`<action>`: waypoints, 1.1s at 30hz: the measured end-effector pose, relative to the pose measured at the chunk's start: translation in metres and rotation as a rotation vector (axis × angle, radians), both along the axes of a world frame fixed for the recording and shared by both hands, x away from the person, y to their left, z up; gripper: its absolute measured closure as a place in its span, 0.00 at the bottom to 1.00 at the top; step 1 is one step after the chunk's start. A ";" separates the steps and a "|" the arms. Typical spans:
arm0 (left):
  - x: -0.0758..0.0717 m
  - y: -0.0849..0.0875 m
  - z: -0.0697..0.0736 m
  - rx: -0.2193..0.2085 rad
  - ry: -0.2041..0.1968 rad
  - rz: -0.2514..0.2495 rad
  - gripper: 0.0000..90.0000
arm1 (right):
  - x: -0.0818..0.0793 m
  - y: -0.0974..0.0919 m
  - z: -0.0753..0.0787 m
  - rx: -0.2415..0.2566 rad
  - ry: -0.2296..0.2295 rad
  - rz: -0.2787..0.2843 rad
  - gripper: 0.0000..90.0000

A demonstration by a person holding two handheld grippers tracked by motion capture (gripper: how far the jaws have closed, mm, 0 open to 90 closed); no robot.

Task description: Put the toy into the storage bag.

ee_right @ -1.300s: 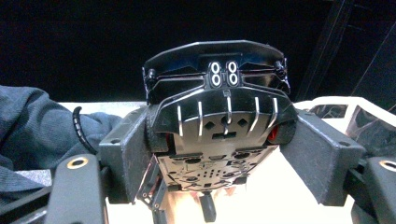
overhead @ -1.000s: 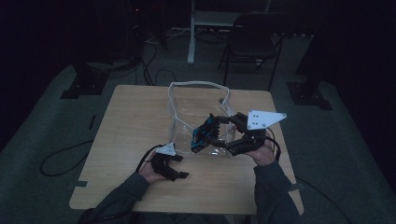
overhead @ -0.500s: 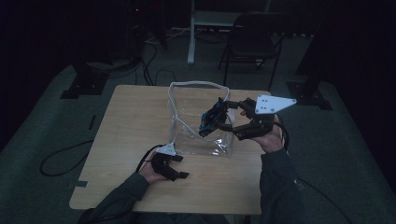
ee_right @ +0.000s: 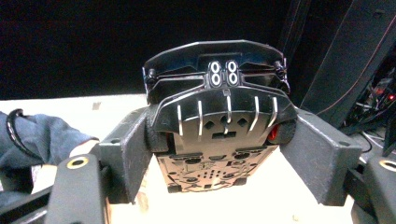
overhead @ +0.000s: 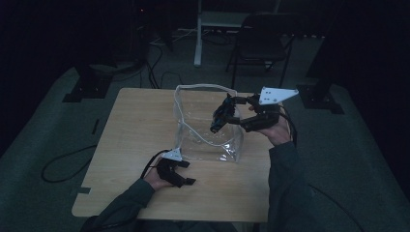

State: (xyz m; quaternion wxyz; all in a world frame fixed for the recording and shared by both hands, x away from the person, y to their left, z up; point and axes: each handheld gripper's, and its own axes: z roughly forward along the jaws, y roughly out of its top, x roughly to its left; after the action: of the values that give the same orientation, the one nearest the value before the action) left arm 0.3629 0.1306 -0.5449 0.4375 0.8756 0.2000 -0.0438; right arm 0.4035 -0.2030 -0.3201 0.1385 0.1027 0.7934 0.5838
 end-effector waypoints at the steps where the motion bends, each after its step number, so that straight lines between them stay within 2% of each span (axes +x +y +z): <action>1: 0.000 0.000 0.000 0.001 0.000 0.000 0.17 | 0.004 0.000 -0.002 -0.007 0.002 -0.003 0.30; 8: 0.000 0.000 0.000 0.000 -0.002 0.000 0.17 | 0.028 0.001 -0.007 -0.045 0.036 -0.022 0.30; 15: 0.000 0.000 0.000 -0.001 -0.003 0.000 0.17 | 0.038 0.005 -0.007 -0.062 0.043 -0.011 0.30; 19: 0.000 0.000 0.000 0.000 -0.001 -0.001 0.17 | 0.045 0.008 -0.008 -0.088 0.048 -0.006 0.30; 23: 0.000 0.000 0.000 0.001 -0.001 -0.002 0.17 | 0.055 0.009 -0.014 -0.094 0.066 0.000 0.30; 29: 0.000 -0.001 0.000 0.000 0.001 -0.002 0.17 | 0.068 0.016 -0.022 -0.142 0.090 -0.004 0.30; 33: 0.000 -0.001 0.000 0.002 -0.001 -0.003 0.17 | 0.071 0.020 -0.025 -0.140 0.104 0.002 0.30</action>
State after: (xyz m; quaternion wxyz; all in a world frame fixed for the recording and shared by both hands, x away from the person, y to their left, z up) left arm 0.3632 0.1299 -0.5454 0.4367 0.8763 0.1986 -0.0438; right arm 0.4748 -0.1835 -0.3452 0.1032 0.1222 0.8385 0.5209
